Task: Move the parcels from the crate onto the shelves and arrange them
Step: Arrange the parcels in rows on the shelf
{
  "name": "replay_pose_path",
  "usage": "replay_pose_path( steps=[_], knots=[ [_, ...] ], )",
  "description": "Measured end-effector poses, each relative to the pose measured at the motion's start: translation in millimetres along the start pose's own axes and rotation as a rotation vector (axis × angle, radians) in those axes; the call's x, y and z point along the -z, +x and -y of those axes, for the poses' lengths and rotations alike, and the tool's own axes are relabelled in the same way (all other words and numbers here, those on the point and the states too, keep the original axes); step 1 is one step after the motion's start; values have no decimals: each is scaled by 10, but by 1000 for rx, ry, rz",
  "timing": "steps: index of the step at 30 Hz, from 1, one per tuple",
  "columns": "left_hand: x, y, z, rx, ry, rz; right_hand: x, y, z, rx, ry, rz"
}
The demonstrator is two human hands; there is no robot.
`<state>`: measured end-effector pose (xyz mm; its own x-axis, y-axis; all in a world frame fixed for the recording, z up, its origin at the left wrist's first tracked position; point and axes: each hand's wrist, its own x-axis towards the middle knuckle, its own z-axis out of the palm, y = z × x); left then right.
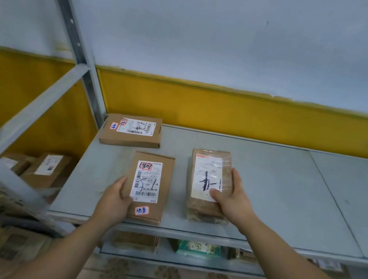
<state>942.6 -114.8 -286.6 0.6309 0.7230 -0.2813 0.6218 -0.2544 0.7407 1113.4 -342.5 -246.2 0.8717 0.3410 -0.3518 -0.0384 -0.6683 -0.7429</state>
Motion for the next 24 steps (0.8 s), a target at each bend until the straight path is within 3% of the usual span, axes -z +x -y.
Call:
replay_pose_path(
  steps=[6,11,24],
  knots=[
    [-127,56,104,-163,390,-39,-25,72,83,9,-175,8],
    [-282,27,59,-153,681,138,-142,65,148,85,-456,20],
    [-205,162,192,-222,818,175,-145,75,61,74,-522,22]
  ],
)
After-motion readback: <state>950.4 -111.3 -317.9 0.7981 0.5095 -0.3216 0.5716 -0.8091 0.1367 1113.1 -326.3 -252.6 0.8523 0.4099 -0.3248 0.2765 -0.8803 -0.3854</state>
